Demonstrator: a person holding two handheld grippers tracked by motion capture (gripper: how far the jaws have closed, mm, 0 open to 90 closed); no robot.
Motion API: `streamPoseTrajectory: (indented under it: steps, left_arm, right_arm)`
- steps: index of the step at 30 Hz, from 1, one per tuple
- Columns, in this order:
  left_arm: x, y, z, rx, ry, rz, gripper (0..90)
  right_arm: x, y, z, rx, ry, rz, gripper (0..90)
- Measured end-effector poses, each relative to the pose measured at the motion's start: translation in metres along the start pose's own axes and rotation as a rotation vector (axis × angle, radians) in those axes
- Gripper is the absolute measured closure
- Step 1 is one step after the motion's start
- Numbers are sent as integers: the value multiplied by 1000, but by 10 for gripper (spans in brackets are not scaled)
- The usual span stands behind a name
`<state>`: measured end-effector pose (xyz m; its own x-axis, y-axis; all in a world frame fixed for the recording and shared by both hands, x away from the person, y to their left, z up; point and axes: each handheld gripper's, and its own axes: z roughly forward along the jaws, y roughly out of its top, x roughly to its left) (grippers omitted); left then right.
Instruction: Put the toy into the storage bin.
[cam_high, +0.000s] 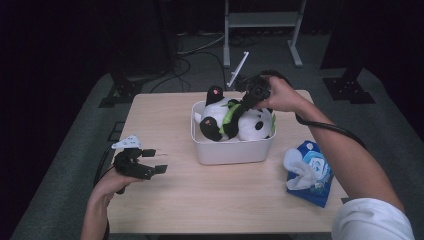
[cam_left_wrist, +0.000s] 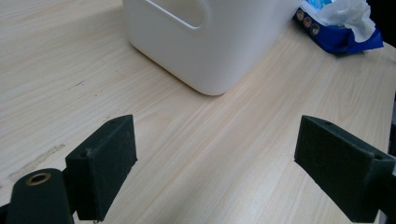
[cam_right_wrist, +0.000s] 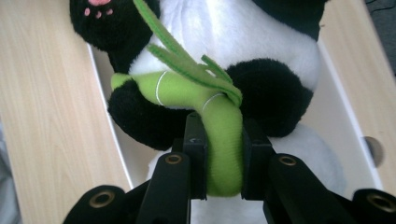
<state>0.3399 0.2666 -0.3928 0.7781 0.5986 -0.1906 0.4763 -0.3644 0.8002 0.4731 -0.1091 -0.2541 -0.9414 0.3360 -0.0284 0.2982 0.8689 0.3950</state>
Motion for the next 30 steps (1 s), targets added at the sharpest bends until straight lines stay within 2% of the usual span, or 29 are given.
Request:
streamPoseTrajectory:
  steps: [6, 12, 23, 30]
  left_arm:
    - [-1, 0, -1, -2, -1, 4, 115]
    - [-2, 1, -2, -4, -2, 9, 115]
    - [-1, 2, -3, -9, -3, 9, 115]
    - [-2, 1, -2, -8, -1, 12, 115]
  right_arm:
    - [8, -6, 14, 11, 34, 3, 759]
    - [16, -13, 18, 0, 65, 14, 759]
    - [35, -19, 24, 9, 111, 0, 759]
    - [43, -18, 34, 7, 147, -16, 758]
